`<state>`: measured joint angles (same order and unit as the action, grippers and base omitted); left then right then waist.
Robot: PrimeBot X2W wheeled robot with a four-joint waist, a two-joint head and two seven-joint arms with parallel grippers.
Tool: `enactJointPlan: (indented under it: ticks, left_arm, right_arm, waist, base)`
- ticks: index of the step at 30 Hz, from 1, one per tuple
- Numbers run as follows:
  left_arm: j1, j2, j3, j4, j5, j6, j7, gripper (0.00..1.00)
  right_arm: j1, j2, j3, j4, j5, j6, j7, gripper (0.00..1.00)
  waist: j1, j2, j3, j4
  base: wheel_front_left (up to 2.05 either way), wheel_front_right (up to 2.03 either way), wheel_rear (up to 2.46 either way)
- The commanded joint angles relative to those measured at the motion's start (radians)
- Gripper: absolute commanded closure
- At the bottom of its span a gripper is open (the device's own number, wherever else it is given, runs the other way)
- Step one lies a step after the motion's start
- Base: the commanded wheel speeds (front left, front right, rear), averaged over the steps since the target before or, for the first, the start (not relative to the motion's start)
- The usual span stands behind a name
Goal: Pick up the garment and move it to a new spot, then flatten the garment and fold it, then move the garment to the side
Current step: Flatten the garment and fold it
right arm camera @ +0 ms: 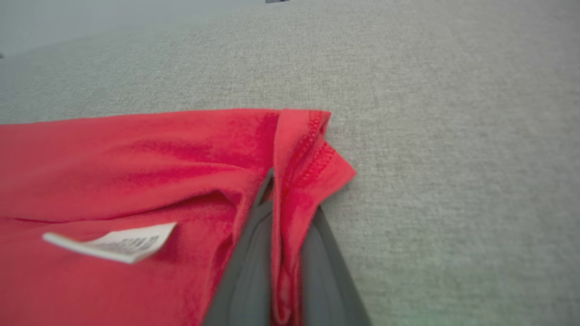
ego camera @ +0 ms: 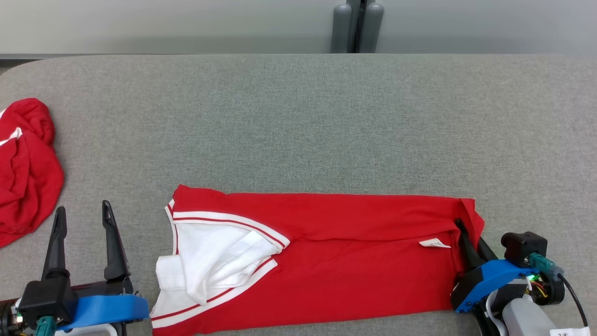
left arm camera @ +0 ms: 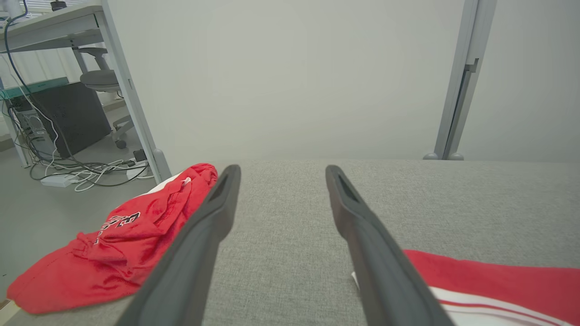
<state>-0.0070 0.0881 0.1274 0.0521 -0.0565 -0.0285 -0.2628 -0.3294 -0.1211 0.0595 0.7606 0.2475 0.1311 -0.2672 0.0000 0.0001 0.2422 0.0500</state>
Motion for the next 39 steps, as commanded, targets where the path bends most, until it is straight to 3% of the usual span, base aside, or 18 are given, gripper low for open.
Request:
enactJointPlan:
  ticks: [1,7,14,19,28,39]
  left_arm:
    - [-0.005,-0.005,0.008,0.000,0.009,-0.006,-0.003,0.00]
    - [0.005,-0.010,0.017,-0.005,0.025,-0.014,-0.003,0.00]
    - [0.010,-0.009,0.025,0.002,0.042,-0.020,-0.003,0.00]
    - [0.015,-0.010,0.027,0.003,0.046,-0.019,-0.003,0.00]
    - [0.016,-0.014,0.019,0.014,0.050,-0.022,-0.003,0.00]
    - [0.011,-0.016,0.008,0.029,0.048,-0.026,-0.003,0.00]
  right_arm:
    - [0.016,-0.013,-0.019,0.005,-0.002,-0.001,0.007,1.00]
    - [0.015,-0.063,-0.092,-0.071,-0.018,-0.001,0.003,1.00]
    - [0.014,-0.188,-0.189,-0.085,-0.049,-0.001,0.003,1.00]
    - [-0.007,-0.217,-0.191,-0.085,-0.058,0.000,0.012,1.00]
    - [0.015,-0.123,-0.089,-0.194,-0.010,0.000,0.028,1.00]
    - [0.008,0.009,0.128,-0.341,0.079,0.000,0.055,1.00]
  waist:
    - [0.0000,-0.0001,-0.006,-0.004]
    - [0.0000,-0.0001,-0.015,-0.018]
    - [0.0000,-0.0001,-0.027,-0.040]
    - [0.0000,-0.0001,-0.036,-0.060]
    - [0.0000,-0.0001,-0.048,-0.073]
    - [0.0000,-0.0001,-0.056,-0.060]
  base:
    - [0.00,0.00,0.00]
    - [0.00,0.00,0.00]
    - [0.00,0.00,0.00]
    - [0.00,0.00,0.00]
    - [0.00,0.00,0.00]
    - [0.00,0.00,0.00]
